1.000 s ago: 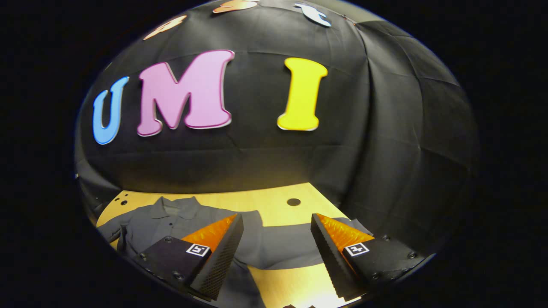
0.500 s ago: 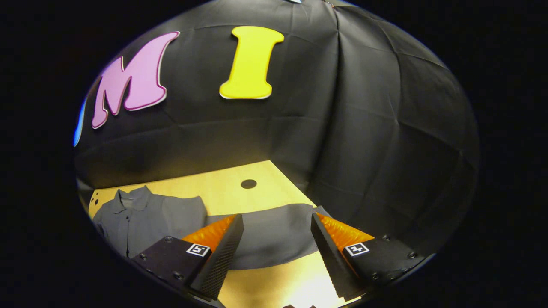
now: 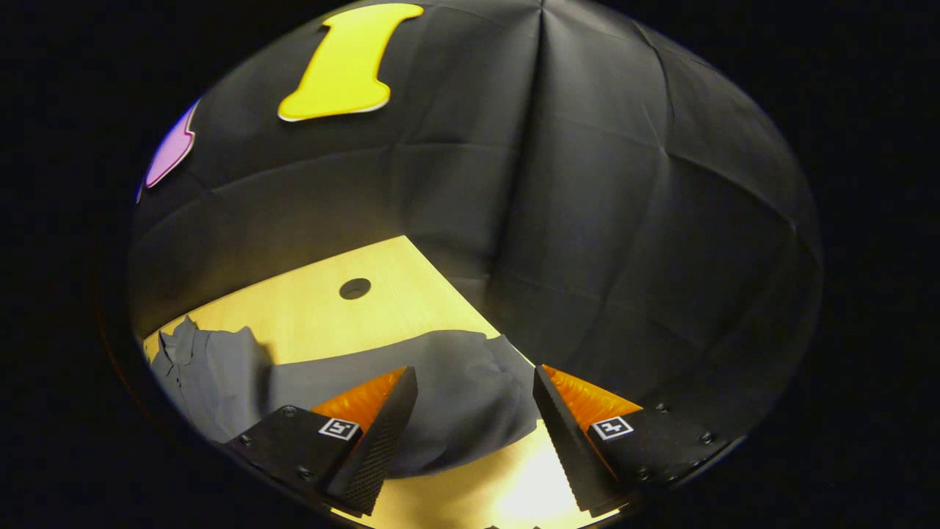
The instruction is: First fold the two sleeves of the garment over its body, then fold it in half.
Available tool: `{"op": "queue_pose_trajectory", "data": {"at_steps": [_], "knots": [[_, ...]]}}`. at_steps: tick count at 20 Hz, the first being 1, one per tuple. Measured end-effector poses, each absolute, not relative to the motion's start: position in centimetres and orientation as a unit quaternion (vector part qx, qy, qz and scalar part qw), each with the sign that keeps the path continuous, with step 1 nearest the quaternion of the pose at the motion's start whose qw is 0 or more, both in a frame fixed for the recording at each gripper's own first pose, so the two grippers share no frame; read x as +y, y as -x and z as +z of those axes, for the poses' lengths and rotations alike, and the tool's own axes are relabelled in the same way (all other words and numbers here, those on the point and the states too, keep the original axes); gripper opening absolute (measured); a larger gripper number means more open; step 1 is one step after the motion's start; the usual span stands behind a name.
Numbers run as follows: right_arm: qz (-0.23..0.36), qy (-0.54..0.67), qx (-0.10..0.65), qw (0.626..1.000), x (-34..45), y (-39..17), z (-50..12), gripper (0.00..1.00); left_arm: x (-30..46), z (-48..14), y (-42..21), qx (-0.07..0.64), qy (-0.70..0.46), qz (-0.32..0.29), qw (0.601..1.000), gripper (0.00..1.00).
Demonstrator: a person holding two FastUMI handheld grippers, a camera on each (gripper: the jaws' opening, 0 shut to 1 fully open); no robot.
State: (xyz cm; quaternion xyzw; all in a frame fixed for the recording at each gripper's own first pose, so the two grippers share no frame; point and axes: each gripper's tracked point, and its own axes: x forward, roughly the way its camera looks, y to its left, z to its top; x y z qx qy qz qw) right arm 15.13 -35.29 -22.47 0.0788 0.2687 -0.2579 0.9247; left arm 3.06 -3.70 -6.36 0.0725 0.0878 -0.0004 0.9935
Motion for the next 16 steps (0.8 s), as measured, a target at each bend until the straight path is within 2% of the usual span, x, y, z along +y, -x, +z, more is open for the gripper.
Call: {"op": "queue_pose_trajectory", "data": {"at_steps": [7,11,16], "knots": [[-0.276,-0.095,0.311,0.905,-38.7,-16.3,-26.9,0.98,-8.9,-5.7,-3.6,0.085,-0.11,-0.057,0.989,0.97],[-0.261,-0.103,0.338,0.899,-39.0,-17.0,-29.3,0.98,-10.5,-5.1,-4.1,0.074,-0.127,-0.069,0.987,0.98],[-0.255,-0.12,0.342,0.897,-39.5,-16.4,-29.1,0.95,-10.6,-5.2,-4.1,0.073,-0.12,-0.061,0.988,0.98]]}}
